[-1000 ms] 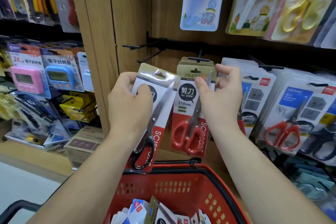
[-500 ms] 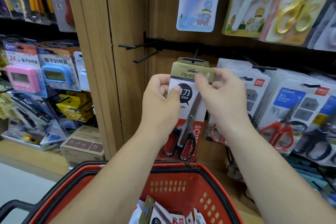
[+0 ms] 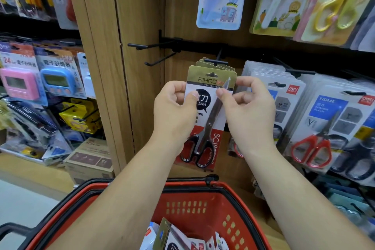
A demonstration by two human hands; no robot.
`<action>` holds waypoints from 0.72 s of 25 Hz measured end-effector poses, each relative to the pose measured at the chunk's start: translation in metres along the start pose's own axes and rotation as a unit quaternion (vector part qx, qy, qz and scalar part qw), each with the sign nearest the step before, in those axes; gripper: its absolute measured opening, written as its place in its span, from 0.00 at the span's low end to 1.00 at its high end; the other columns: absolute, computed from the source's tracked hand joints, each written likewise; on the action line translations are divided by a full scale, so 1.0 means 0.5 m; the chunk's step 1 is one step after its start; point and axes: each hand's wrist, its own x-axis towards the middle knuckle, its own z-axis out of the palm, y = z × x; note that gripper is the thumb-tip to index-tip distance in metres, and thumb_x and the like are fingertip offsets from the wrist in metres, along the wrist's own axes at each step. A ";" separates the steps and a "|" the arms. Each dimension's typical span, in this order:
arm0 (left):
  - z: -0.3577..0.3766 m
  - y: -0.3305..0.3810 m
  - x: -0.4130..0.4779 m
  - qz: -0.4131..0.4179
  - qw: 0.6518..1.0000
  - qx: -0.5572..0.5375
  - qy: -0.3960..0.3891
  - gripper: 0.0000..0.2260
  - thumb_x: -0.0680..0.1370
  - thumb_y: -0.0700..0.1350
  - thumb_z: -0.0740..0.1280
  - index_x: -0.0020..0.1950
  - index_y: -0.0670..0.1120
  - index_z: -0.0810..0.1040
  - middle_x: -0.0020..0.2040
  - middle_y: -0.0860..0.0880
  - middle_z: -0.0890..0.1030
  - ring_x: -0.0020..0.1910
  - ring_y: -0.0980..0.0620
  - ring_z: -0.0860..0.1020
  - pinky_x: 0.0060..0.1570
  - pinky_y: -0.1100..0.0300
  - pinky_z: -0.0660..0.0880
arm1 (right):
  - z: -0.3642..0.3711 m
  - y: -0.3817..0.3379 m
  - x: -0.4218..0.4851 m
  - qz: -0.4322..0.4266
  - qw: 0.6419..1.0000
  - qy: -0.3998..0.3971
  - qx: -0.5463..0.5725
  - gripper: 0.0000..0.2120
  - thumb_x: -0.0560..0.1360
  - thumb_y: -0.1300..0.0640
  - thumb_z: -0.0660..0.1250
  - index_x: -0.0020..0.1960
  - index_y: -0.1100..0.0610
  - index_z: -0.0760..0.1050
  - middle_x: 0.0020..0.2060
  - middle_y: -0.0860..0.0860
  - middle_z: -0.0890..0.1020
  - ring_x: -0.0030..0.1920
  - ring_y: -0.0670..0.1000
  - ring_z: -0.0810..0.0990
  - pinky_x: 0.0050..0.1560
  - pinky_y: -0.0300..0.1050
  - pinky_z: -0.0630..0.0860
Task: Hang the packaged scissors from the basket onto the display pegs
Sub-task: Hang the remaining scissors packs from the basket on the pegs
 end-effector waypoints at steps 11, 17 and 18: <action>0.003 0.014 0.009 -0.077 0.992 -0.093 -0.044 0.04 0.84 0.43 0.68 0.57 0.46 0.81 0.45 0.49 0.89 0.43 0.51 0.88 0.40 0.55 0.85 | -0.001 -0.015 0.002 -0.013 0.997 -0.008 0.078 0.09 0.80 0.60 0.72 0.57 0.54 0.74 0.33 0.48 0.82 0.34 0.41 0.83 0.32 0.31 0.75; -0.009 0.004 0.008 -0.107 0.982 -0.123 -0.100 0.07 0.86 0.45 0.65 0.60 0.45 0.81 0.49 0.46 0.89 0.48 0.46 0.88 0.50 0.45 0.85 | 0.002 -0.019 0.008 0.044 0.983 -0.029 0.175 0.10 0.81 0.63 0.70 0.59 0.54 0.74 0.44 0.49 0.87 0.46 0.44 0.88 0.39 0.37 0.82; -0.010 0.003 0.008 -0.112 0.980 -0.123 -0.109 0.08 0.86 0.45 0.65 0.61 0.45 0.81 0.49 0.46 0.89 0.49 0.46 0.88 0.51 0.44 0.85 | 0.004 -0.021 0.009 0.068 0.975 -0.035 0.209 0.11 0.81 0.65 0.70 0.59 0.53 0.74 0.47 0.49 0.88 0.48 0.45 0.88 0.40 0.39 0.84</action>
